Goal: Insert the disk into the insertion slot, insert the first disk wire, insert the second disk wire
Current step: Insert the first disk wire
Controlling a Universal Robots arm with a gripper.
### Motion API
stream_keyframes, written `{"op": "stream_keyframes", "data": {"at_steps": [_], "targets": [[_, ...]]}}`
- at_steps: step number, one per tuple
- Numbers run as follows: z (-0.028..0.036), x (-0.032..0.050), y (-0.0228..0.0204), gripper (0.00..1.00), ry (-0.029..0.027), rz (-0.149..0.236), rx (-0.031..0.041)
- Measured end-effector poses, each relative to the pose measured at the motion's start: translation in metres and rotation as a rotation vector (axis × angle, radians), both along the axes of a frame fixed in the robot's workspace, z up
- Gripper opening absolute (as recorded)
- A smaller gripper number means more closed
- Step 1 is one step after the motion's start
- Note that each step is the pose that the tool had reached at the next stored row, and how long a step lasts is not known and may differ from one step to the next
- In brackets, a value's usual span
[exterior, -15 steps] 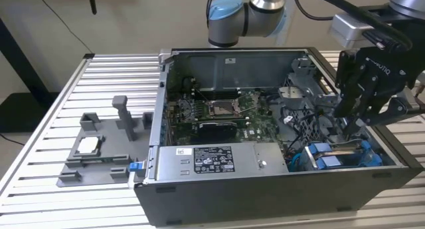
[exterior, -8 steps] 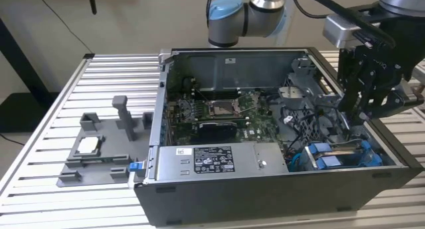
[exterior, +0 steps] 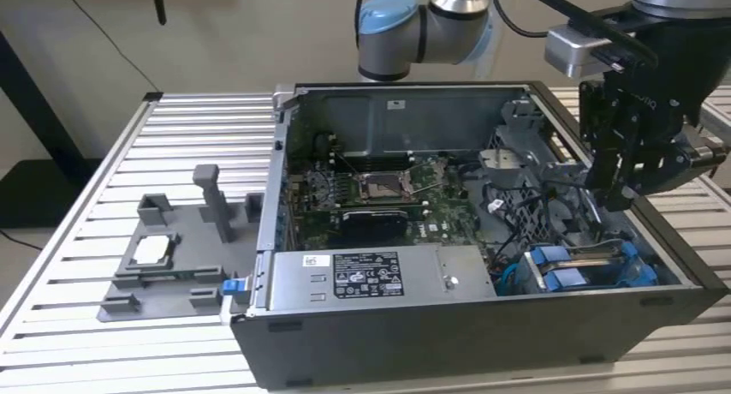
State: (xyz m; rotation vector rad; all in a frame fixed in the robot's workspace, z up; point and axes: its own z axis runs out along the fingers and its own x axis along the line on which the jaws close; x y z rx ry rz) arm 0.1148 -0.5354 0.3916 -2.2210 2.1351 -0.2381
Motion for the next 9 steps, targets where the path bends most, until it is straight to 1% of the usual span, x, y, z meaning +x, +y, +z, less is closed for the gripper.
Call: {"op": "stream_keyframes", "data": {"at_steps": [3, 4, 6, 9], "targets": [[-0.0014, 0.0000, 0.0087, 0.40, -0.0094, 0.000, -0.0249], [-0.0018, 0.0000, 0.0115, 0.40, -0.0125, 0.000, -0.0343], [-0.0030, 0.0000, 0.0150, 0.40, -0.0168, 0.000, -0.0501], [-0.0052, 0.0000, 0.0173, 0.40, -0.0204, 0.000, -0.0640]]}}
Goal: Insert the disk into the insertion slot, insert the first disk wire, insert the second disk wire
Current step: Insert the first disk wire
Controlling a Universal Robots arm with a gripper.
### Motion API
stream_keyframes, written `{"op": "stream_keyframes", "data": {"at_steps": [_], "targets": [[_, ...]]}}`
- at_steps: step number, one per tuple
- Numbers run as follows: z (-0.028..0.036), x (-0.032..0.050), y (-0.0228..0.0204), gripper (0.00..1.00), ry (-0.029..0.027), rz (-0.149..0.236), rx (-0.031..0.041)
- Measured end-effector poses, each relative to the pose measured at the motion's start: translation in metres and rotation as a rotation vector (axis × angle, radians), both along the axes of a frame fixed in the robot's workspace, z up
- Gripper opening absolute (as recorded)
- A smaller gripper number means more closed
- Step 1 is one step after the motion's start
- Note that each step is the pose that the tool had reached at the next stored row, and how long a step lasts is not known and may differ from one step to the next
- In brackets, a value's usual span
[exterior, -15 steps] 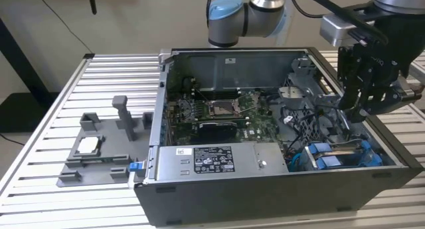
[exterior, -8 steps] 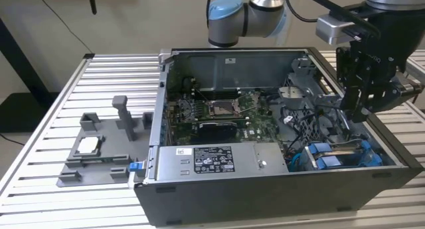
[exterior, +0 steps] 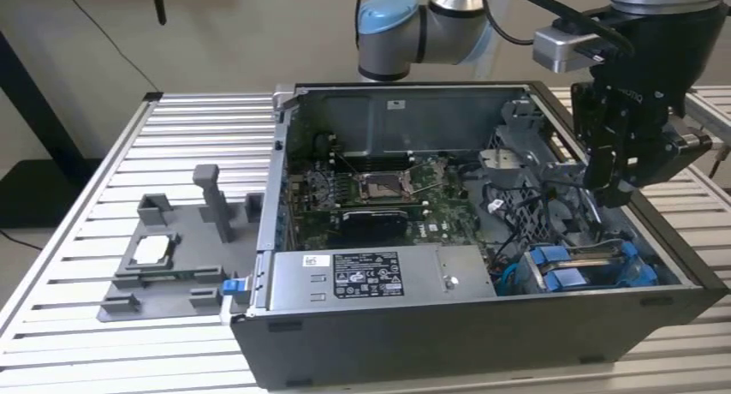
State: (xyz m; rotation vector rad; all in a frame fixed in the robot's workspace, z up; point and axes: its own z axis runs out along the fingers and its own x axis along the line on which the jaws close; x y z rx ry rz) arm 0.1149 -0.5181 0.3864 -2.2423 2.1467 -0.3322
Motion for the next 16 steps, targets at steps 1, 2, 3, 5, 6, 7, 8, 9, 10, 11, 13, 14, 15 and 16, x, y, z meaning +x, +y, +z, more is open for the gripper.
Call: {"op": "stream_keyframes", "data": {"at_steps": [1, 2, 3, 5, 6, 7, 8, 9, 10, 11, 13, 14, 15, 16], "targets": [[-0.0008, 0.0000, 0.0006, 0.40, -0.0019, 0.000, -0.0036], [-0.0014, 0.0000, 0.0011, 0.40, -0.0034, 0.000, -0.0069], [-0.0016, 0.0001, 0.0013, 0.40, -0.0037, 0.000, -0.0069], [-0.0016, 0.0000, 0.0012, 0.40, -0.0039, 0.000, -0.0078], [-0.0016, 0.0000, 0.0012, 0.40, -0.0039, 0.000, -0.0083], [-0.0017, 0.0000, 0.0013, 0.40, -0.0039, 0.000, -0.0092], [-0.0017, 0.0000, 0.0013, 0.40, -0.0039, 0.000, -0.0108], [-0.0018, 0.0000, 0.0013, 0.40, -0.0039, 0.000, -0.0117], [-0.0020, 0.0000, 0.0013, 0.38, -0.0044, 0.000, -0.0135], [-0.0024, 0.0000, 0.0013, 0.31, -0.0047, 0.000, -0.0154], [-0.0030, 0.0000, 0.0013, 0.31, -0.0057, 0.000, -0.0200], [-0.0032, 0.0000, 0.0013, 0.25, -0.0058, 0.000, -0.0223], [-0.0033, 0.0000, 0.0013, 0.19, -0.0059, 0.000, -0.0242], [-0.0032, 0.0000, 0.0013, 0.19, -0.0059, 0.000, -0.0244]]}}
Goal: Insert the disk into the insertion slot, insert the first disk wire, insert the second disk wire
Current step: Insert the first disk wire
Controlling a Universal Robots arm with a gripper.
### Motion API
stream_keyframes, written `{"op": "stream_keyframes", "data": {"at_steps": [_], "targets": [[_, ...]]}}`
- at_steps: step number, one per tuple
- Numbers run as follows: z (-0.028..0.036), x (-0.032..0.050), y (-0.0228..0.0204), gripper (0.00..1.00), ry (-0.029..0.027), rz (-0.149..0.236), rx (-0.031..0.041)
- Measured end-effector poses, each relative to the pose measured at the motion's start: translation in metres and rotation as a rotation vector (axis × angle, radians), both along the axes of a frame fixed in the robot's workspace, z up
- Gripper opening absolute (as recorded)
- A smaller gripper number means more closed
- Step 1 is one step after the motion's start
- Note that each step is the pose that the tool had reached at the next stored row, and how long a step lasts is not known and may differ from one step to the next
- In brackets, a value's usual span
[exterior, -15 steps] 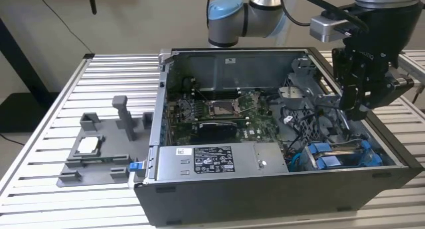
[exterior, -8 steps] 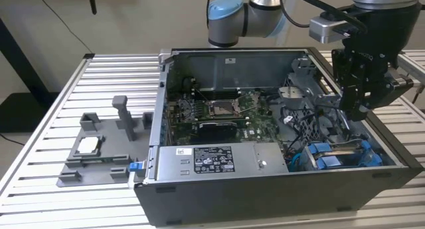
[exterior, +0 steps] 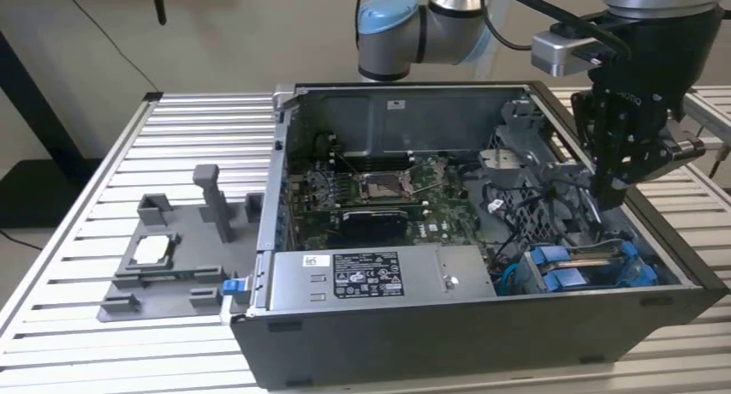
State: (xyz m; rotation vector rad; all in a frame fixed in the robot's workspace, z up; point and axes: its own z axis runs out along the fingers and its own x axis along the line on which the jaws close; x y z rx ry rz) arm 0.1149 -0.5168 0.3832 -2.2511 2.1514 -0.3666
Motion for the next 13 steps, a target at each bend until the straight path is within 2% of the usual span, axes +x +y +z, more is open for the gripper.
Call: {"op": "stream_keyframes", "data": {"at_steps": [13], "targets": [[0.0000, 0.0000, 0.0000, 0.19, 0.0002, 0.000, -0.0004]]}}
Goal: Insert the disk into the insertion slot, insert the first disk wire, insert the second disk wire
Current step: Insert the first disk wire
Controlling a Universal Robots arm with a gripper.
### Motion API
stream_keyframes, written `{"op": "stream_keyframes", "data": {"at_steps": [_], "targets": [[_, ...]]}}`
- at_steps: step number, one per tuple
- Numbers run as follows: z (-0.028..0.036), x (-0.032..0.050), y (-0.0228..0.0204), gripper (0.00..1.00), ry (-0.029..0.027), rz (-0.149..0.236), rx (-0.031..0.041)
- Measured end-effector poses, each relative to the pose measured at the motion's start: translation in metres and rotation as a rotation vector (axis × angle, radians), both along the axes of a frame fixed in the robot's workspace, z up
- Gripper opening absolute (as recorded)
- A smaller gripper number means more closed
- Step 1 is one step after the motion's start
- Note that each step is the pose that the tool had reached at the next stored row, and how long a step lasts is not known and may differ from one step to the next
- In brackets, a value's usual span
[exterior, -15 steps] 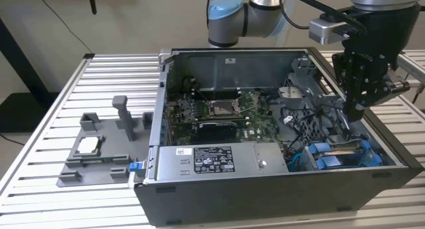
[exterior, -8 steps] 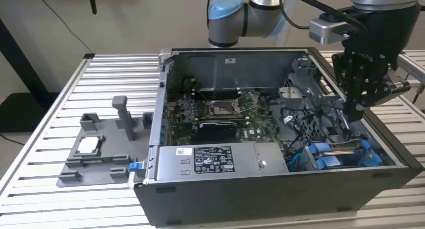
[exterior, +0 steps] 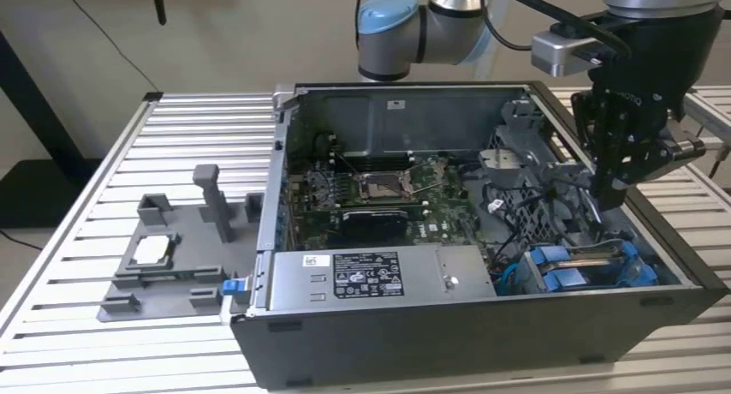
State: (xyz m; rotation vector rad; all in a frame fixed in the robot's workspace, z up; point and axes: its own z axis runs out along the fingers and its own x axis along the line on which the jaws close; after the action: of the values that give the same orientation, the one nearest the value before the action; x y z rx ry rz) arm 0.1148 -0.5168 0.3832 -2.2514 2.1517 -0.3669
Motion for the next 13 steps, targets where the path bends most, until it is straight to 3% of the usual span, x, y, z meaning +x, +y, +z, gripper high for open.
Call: {"op": "stream_keyframes", "data": {"at_steps": [4, 6, 8, 9, 10, 13], "targets": [[0.0000, -0.0001, 0.0000, 0.19, 0.0008, 0.000, -0.0001], [-0.0008, 0.0002, -0.0005, 0.19, 0.0081, 0.000, 0.0000], [-0.0016, 0.0005, -0.0013, 0.19, 0.0232, 0.000, -0.0001], [-0.0023, 0.0013, -0.0025, 0.19, 0.0412, 0.000, -0.0001], [-0.0026, 0.0020, -0.0034, 0.19, 0.0506, 0.000, 0.0000], [-0.0034, 0.0051, -0.0070, 0.19, 0.0721, 0.000, 0.0000]]}}
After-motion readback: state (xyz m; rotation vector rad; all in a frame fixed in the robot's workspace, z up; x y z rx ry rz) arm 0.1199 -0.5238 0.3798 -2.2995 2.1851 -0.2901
